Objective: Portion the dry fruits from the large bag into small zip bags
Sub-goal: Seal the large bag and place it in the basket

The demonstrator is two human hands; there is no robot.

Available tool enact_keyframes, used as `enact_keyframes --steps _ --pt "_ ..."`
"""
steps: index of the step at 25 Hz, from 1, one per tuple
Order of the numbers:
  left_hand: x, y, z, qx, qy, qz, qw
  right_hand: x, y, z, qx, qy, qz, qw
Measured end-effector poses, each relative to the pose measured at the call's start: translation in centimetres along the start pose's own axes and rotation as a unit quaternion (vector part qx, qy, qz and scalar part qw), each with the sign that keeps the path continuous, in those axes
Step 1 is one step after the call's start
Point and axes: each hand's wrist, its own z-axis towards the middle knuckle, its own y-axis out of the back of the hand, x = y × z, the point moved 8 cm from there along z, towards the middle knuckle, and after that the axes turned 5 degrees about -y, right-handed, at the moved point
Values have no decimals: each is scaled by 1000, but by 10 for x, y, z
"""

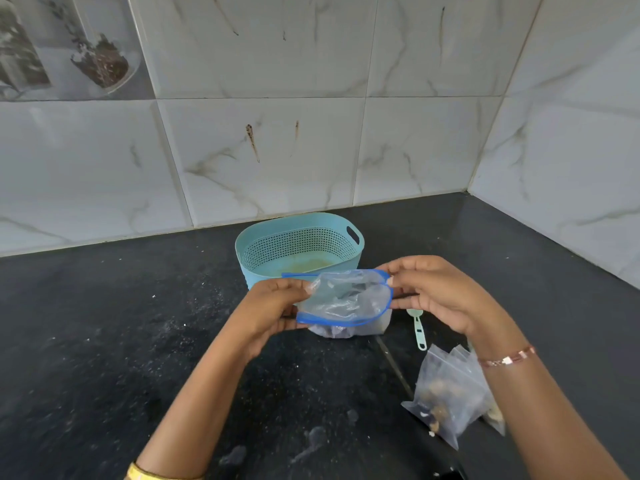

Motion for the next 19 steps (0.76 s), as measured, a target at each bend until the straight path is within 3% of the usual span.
enact_keyframes --steps 3,5,10,13,16,17,19 --pt "-2 5 -1 -22 -11 -20 999 -4 3 -2 44 -5 84 995" --pt "-2 4 -2 -34 -11 -14 999 -8 1 -2 30 0 67 997" --pt "-12 7 1 -96 -72 125 985 -2 1 -6 -123 45 -107 986" --pt "-33 7 -3 -143 -143 284 937 24 -5 -23 -231 143 -282 920" --pt "-49 -2 -13 -175 -204 400 876 40 -23 -37 -265 214 -413 845" --pt "-49 -4 -12 -173 -204 406 874 42 -27 -38 -263 232 -430 832" --pt "-38 1 -4 -140 -148 304 931 42 -25 -35 -249 239 -410 844"
